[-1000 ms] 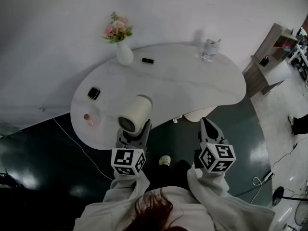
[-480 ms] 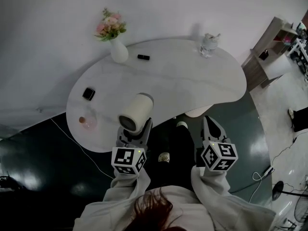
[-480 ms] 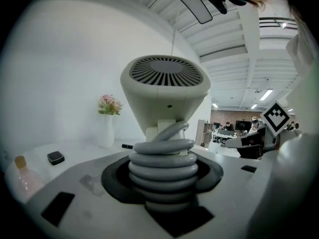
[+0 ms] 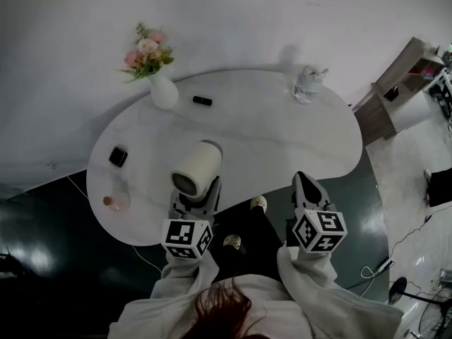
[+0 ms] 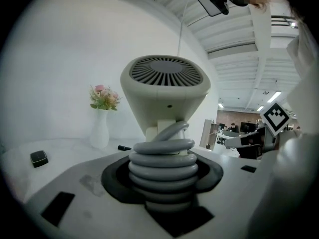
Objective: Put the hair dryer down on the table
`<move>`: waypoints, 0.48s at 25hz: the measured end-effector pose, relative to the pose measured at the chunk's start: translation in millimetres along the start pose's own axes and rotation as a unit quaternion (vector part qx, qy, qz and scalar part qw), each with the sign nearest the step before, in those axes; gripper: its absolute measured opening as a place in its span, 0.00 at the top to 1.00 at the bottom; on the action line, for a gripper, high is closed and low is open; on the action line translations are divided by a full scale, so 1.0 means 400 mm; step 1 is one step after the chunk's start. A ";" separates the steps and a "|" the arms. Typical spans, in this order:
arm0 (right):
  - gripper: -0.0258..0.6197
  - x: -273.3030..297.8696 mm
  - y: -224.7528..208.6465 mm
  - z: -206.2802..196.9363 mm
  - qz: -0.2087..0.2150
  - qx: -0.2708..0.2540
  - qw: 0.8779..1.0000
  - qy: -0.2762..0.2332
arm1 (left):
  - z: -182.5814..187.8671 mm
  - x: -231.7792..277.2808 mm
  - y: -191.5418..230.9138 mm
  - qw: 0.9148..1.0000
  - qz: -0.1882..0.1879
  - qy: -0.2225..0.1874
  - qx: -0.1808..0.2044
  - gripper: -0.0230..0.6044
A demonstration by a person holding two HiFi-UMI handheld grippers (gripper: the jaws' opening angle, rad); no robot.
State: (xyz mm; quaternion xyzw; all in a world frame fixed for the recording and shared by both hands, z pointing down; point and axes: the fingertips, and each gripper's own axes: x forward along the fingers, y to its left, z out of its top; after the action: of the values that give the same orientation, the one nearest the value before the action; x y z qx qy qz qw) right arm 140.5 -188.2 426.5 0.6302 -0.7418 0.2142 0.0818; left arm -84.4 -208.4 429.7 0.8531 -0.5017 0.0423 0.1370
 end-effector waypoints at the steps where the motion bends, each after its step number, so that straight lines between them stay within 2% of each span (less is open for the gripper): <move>1: 0.88 0.022 -0.015 0.015 0.001 -0.003 1.000 0.002 | 0.005 0.027 0.001 1.000 0.002 0.000 -0.001 0.63; 12: 0.88 0.234 -0.162 0.114 0.012 -0.017 0.999 0.032 | 0.028 0.268 0.025 0.999 0.030 0.016 -0.018 0.62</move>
State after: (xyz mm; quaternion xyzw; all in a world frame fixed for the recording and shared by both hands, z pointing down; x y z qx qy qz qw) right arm 192.3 -299.0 436.2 0.6123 -0.7500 0.2226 0.1138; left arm -41.0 -306.7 443.5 0.8344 -0.5253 0.0506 0.1592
